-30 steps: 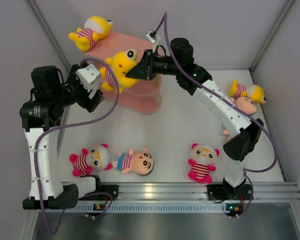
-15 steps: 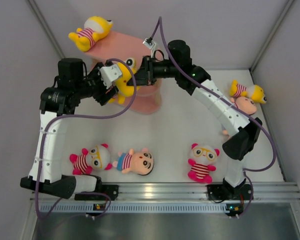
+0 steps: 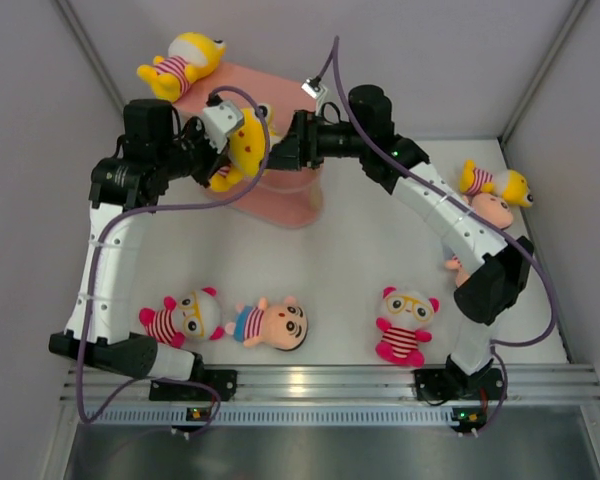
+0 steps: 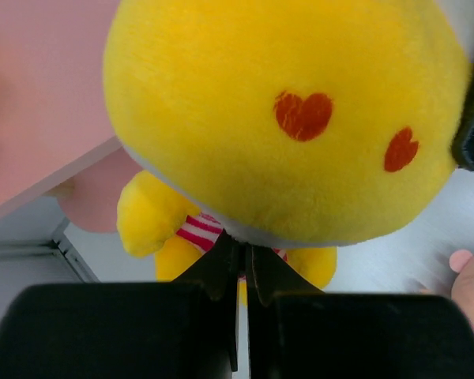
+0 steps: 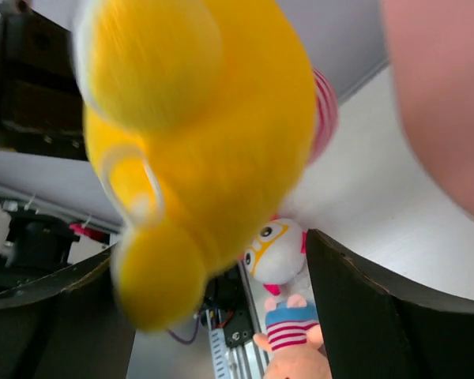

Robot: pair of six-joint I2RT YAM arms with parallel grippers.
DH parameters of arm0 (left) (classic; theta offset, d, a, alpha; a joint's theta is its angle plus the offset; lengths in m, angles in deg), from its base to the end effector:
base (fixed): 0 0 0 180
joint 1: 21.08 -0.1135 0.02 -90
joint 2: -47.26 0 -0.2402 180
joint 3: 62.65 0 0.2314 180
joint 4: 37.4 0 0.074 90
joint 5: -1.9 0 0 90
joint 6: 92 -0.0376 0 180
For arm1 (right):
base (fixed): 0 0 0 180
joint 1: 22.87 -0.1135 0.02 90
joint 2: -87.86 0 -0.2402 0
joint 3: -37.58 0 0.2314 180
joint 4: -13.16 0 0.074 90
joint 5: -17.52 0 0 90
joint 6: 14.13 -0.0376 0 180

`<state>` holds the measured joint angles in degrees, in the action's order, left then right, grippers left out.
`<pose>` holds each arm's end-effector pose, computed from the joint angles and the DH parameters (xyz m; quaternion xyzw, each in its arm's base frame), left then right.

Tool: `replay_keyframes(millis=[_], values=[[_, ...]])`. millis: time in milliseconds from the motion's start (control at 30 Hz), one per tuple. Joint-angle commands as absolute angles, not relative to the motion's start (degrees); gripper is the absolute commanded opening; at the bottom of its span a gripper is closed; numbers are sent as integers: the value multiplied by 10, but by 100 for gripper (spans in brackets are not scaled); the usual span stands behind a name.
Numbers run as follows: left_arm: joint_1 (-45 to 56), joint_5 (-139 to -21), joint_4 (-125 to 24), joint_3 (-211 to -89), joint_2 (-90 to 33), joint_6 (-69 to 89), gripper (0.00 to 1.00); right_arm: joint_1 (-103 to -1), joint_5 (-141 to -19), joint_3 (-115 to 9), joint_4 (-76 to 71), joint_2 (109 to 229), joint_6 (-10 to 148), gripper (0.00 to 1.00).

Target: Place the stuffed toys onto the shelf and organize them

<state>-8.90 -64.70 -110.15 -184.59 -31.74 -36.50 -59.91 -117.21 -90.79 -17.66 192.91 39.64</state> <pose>0.2292 -0.0648 0.4530 0.4290 0.7376 -0.0771 0.5157 0.2991 0.2589 0.4239 -0.2558 0.6935 0.5934 0.3186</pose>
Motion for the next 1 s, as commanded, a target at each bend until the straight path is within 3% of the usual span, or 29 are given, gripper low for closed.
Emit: replay_keyframes(millis=[0, 367, 600, 667, 733, 833, 967], values=[[-86, -722, -1015, -1927, -361, -250, 0, -553, -1095, -843, -123, 1846, 389, 79], [-86, -837, -1012, -2136, -532, -191, 0, -519, -1001, -675, -121, 1697, 453, 84], [-86, -856, -1004, -2172, -601, -220, 0, -517, -979, -623, -142, 1652, 484, 85], [-86, -854, -1001, -2172, -606, -228, 4, -517, -980, -616, -141, 1650, 485, 85], [-86, -855, -991, -2172, -613, -231, 18, -517, -981, -613, -141, 1651, 484, 86], [-86, -854, -981, -2173, -615, -234, 29, -517, -984, -608, -138, 1651, 484, 86], [-86, -865, -974, -2174, -617, -237, 32, -517, -986, -594, -130, 1649, 480, 86]])
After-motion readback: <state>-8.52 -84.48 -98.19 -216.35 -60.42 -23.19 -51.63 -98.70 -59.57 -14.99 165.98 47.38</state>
